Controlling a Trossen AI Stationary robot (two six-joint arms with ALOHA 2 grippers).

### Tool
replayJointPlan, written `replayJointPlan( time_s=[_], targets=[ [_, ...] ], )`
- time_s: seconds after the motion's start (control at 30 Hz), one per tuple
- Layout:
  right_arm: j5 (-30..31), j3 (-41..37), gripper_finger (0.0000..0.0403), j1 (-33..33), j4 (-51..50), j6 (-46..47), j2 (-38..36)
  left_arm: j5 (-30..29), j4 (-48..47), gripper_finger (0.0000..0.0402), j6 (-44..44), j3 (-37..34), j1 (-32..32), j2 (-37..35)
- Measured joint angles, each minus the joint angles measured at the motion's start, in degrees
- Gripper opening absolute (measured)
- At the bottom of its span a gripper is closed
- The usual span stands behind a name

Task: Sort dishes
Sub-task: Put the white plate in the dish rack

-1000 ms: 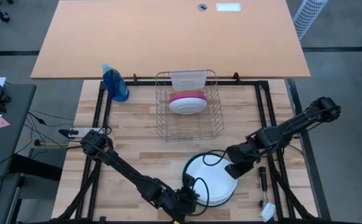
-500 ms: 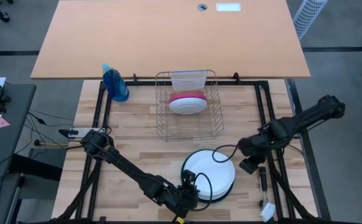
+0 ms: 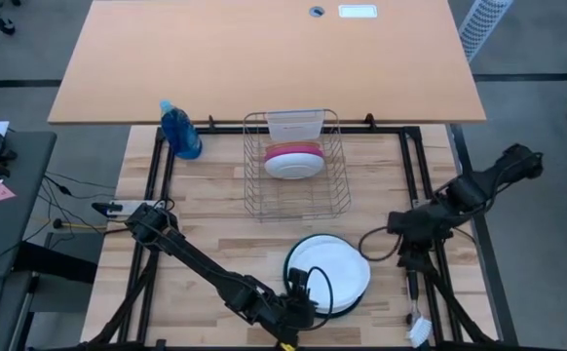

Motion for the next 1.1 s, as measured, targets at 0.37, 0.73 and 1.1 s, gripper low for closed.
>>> replayJointPlan(
  time_s=[0.37,0.73,1.1],
  targets=[
    [15.1,0.0,0.0258,7.9,10.3,-7.8,3.8,0.3,-3.4,0.0001,-8.9,6.4,-0.1,0.1],
    [14.5,-0.1,0.0266,13.1,19.1,-26.9,10.7,0.4,-4.7,0.0001,-11.9,6.9,-0.1,-0.1],
    [14.4,-0.1,0.0266,9.2,26.1,-37.6,17.6,2.0,-5.0,0.0000,-12.2,6.9,0.2,-1.1]
  ],
)
